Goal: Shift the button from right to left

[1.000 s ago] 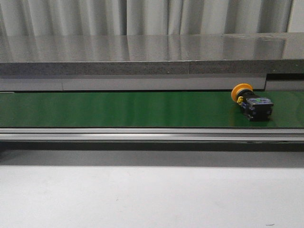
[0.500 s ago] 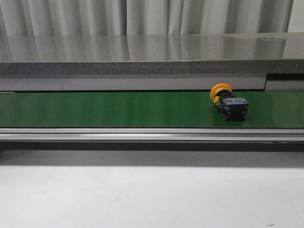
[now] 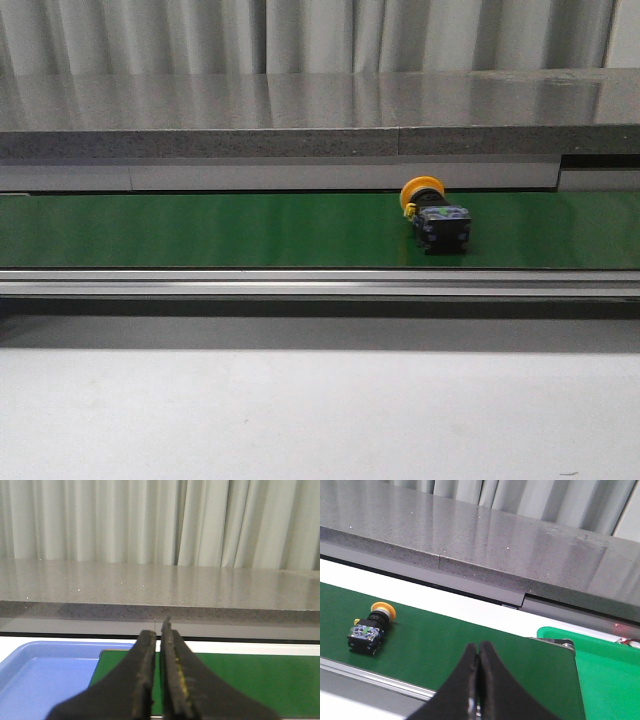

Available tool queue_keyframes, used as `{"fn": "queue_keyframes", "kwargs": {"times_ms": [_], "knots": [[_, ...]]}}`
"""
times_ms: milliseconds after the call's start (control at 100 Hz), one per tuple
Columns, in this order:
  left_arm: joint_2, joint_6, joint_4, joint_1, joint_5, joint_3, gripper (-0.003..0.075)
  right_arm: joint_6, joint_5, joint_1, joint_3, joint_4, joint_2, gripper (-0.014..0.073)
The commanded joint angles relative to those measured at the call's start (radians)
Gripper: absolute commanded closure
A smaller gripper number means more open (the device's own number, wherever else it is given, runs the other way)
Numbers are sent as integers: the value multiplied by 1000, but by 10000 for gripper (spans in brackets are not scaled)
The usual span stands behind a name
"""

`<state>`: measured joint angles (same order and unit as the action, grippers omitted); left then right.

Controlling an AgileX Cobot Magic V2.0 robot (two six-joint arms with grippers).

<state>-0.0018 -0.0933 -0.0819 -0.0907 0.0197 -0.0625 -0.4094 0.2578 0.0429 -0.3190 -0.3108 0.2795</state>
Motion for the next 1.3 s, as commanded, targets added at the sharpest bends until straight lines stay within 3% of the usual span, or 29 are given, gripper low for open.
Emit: {"fn": "queue_keyframes", "kwargs": {"times_ms": [0,140,470,780,1080,1180,1290], "knots": [[51,7,-15,0,-20,-109,715,-6,-82,1,-29,-8,7,662],[181,7,-18,0,50,-233,715,-6,-82,1,-29,-8,7,662],[595,7,-18,0,367,-576,715,-6,-82,1,-29,-8,7,662],[885,7,-24,0,399,-748,715,-6,-82,1,-29,-8,7,662],[989,7,-27,0,450,-778,710,-6,-82,1,-29,-8,7,662],[990,7,-27,0,459,-778,647,-6,-82,1,-29,-8,7,662],[990,7,-27,0,474,-778,482,-6,-82,1,-29,-8,7,662]]}}
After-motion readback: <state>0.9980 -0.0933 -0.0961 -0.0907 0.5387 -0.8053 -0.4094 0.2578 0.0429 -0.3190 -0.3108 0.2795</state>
